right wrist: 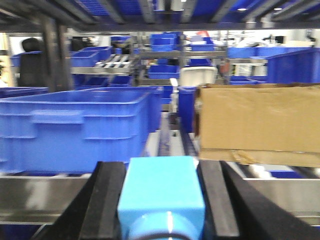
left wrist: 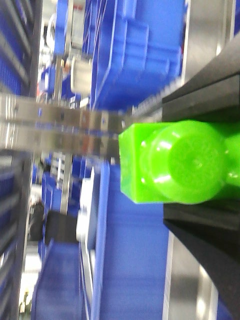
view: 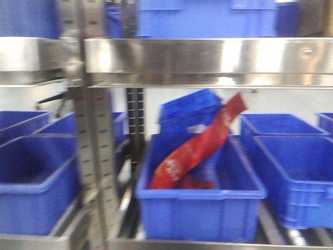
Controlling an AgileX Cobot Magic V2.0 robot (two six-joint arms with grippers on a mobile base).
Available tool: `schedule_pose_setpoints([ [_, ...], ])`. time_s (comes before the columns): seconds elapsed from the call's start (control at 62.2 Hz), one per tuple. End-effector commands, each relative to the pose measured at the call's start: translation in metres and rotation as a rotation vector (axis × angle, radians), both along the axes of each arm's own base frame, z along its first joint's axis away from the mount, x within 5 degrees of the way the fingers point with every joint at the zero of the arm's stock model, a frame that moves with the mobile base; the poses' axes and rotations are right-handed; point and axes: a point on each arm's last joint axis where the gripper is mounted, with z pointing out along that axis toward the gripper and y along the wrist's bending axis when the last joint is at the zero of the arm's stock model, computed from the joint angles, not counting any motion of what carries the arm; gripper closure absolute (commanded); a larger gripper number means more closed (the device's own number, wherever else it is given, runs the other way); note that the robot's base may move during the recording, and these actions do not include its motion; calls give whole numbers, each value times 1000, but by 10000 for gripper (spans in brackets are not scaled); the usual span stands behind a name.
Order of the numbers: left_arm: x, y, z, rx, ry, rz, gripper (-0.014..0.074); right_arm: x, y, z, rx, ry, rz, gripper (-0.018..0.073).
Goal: Grab block from conveyor and place in blue bin
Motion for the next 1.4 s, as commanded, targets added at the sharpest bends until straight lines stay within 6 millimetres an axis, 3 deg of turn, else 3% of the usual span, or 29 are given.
schedule_pose_setpoints([
  [0.0, -1, 0, 2, -3, -24, -2, 707, -1, 0, 2, -12, -26, -5, 713],
  [1.382, -1, 0, 2, -3, -24, -2, 707, -1, 0, 2, -12, -28, -5, 713],
])
